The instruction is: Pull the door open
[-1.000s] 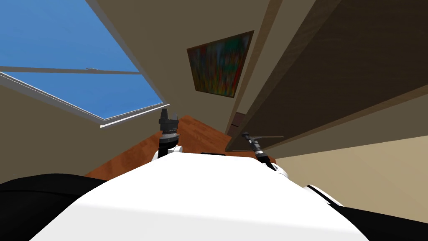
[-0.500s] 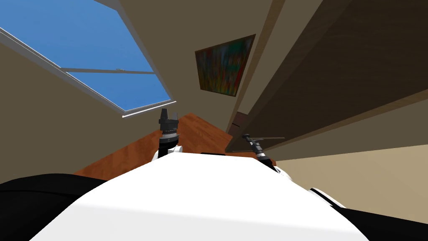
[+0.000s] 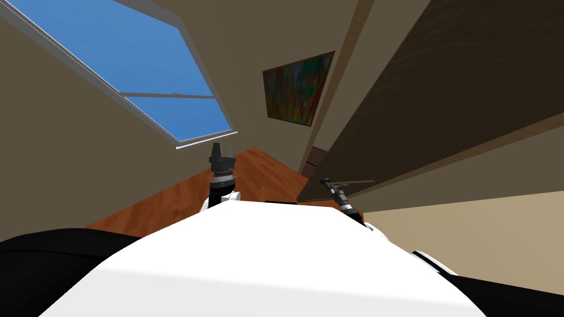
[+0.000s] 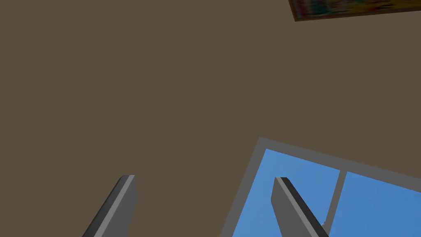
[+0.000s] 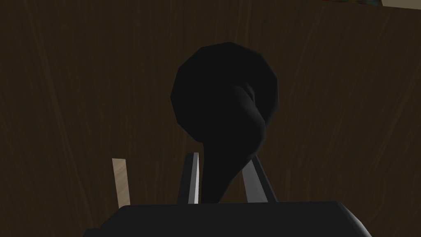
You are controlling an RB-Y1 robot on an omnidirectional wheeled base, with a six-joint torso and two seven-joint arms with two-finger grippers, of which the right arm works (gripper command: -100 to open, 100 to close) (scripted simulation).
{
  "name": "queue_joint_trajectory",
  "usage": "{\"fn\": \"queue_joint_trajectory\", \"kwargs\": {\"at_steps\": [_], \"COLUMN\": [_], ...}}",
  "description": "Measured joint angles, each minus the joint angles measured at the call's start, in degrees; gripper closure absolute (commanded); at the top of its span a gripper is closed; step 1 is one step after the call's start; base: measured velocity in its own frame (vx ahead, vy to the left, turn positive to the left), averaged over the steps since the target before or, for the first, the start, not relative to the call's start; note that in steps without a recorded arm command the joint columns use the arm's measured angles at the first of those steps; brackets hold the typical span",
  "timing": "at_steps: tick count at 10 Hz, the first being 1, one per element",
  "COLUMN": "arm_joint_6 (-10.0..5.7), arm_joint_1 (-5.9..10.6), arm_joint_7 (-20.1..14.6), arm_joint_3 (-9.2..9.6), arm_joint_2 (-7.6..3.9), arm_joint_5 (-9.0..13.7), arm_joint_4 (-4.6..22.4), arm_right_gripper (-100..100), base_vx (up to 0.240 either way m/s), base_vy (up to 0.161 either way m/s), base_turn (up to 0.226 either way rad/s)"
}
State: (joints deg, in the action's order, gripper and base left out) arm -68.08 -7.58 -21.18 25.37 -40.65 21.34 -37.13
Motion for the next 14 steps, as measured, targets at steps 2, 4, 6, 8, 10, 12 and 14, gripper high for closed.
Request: {"fn": "queue_joint_trajectory", "kwargs": {"at_steps": [2,4,6,8,10,12,14], "arm_joint_6": [1.16,3.01,3.92,6.53,8.83,10.33,12.44], "arm_joint_1": [1.17,2.33,4.63,5.25,8.21,9.78,10.44], "arm_joint_7": [0.06,0.28,0.29,0.83,0.86,1.11,1.50], "arm_joint_3": [-0.74,-1.80,-2.42,-3.42,-4.58,-5.39,-6.37], "arm_joint_2": [0.65,1.22,2.73,3.48,4.94,6.27,7.17], "arm_joint_5": [-0.70,-1.56,-2.83,-3.83,-5.45,-6.80,-7.90], "arm_joint_4": [0.02,-0.47,1.45,-0.18,0.69,1.08,-0.18], "arm_right_gripper": [100,100,100,100,100,100,100], "base_vx": [-0.231,-0.221,-0.145,-0.205,-0.220,-0.168,-0.187], "base_vy": [-0.072,-0.079,-0.080,-0.108,-0.120,-0.109,-0.125], "base_turn": [0.117,0.115,0.075,0.166,0.145,0.098,0.109]}}
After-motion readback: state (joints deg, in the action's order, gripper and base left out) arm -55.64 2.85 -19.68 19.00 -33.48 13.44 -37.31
